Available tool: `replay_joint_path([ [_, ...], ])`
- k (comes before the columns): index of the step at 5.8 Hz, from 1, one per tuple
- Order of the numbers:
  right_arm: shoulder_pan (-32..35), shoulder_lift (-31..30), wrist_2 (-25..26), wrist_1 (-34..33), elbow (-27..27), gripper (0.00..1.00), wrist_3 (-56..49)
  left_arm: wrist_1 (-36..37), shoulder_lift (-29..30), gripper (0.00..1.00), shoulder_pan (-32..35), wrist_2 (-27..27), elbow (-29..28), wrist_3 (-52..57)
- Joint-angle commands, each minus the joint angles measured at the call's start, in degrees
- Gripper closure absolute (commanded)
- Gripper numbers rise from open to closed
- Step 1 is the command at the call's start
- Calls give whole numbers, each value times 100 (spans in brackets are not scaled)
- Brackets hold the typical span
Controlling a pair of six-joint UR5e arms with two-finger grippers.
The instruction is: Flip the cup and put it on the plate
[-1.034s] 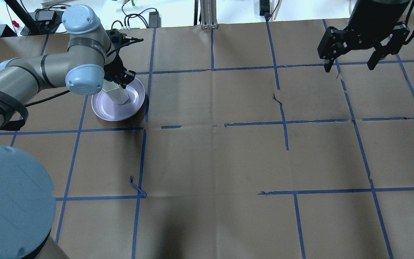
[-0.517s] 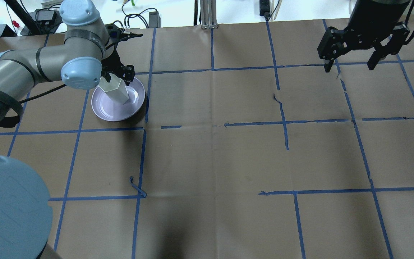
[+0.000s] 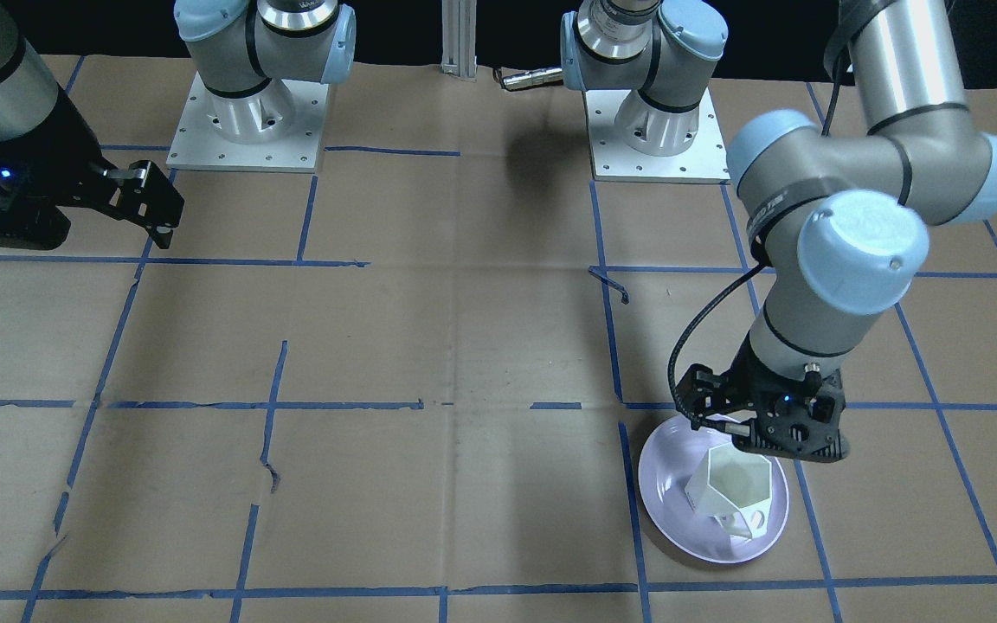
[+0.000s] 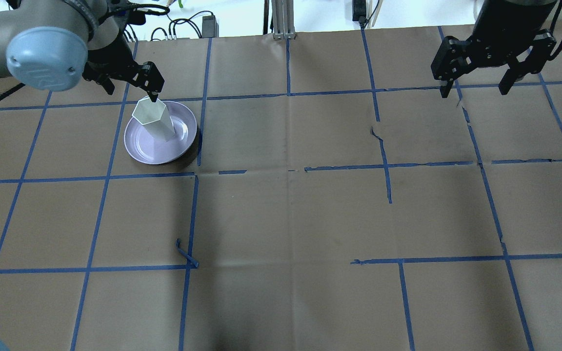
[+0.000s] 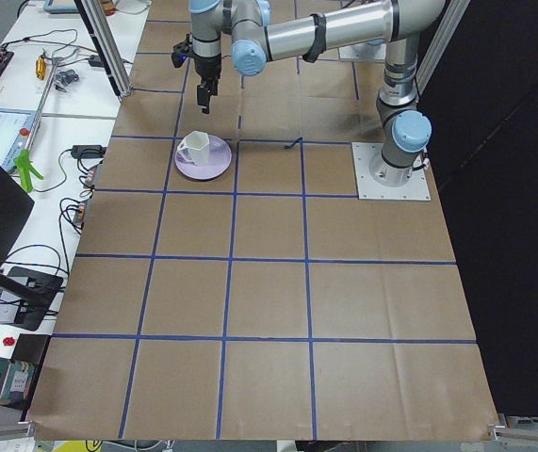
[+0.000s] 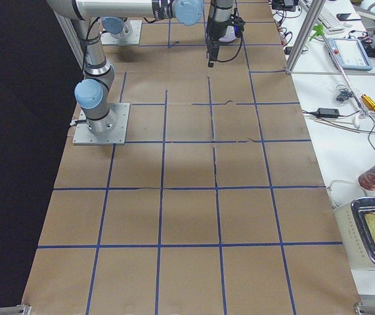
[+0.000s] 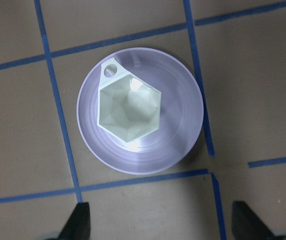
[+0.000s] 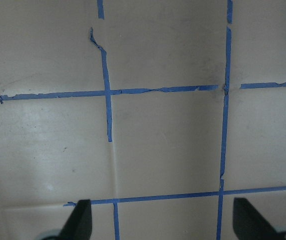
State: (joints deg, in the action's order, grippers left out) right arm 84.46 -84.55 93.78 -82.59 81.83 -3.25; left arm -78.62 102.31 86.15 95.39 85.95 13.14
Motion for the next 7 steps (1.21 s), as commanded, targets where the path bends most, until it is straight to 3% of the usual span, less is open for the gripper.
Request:
replay_joint_path([
  [1, 0, 0, 0, -3, 0, 0, 0, -1029, -736, 1, 155, -99, -43, -869],
  [3, 0, 0, 0, 6, 0, 0, 0, -1155, -731, 1, 786, -275, -43, -1645],
  [7, 0, 0, 0, 6, 0, 0, 0, -1243, -818, 1, 833, -381, -52, -1657],
])
